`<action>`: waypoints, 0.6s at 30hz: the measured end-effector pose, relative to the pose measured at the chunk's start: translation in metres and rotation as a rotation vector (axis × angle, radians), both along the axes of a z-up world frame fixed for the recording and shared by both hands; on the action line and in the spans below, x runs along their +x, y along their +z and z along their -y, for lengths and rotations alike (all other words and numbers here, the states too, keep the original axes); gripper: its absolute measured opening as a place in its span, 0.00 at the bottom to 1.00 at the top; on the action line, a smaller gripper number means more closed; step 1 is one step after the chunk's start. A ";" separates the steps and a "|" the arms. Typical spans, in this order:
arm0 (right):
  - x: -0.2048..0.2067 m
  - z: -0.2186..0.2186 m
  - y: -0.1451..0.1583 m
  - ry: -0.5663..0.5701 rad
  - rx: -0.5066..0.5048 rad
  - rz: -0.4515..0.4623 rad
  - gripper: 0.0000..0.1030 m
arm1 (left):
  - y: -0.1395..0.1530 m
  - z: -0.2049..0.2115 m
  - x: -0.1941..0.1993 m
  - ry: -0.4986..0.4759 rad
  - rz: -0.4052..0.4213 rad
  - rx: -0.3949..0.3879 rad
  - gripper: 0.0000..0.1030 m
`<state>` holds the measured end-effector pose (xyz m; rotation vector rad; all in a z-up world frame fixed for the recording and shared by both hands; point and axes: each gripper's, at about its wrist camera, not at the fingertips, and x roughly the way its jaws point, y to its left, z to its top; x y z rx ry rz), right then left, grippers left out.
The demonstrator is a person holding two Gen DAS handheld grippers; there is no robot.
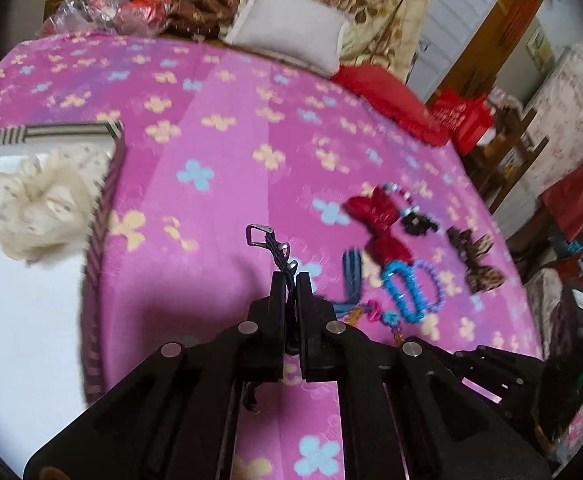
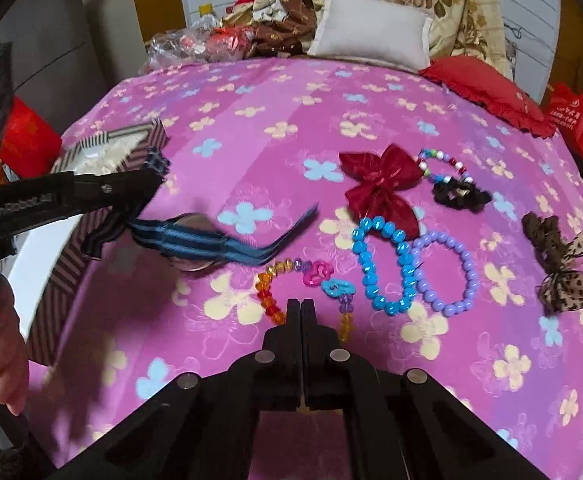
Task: Organize jewelry
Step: 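Grasp the orange bead bracelet with right tool while left tool lifts the watch, then carry watch and orange bracelet into the white box and open both tools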
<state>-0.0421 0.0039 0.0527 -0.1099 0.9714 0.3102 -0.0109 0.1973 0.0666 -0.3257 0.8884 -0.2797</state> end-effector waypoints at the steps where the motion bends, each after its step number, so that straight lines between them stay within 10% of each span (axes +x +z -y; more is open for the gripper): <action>1: -0.003 -0.001 0.005 0.000 -0.004 0.008 0.00 | 0.006 -0.004 -0.003 0.002 0.014 -0.008 0.03; 6: -0.012 -0.008 0.020 0.013 -0.026 0.028 0.01 | 0.033 -0.024 -0.017 0.019 0.079 -0.049 0.03; 10: -0.002 -0.007 0.001 0.006 -0.015 -0.067 0.27 | 0.049 -0.046 -0.027 0.048 0.117 -0.093 0.04; 18: 0.012 -0.027 -0.019 0.043 -0.082 -0.054 0.28 | 0.058 -0.097 -0.041 0.121 0.130 -0.157 0.04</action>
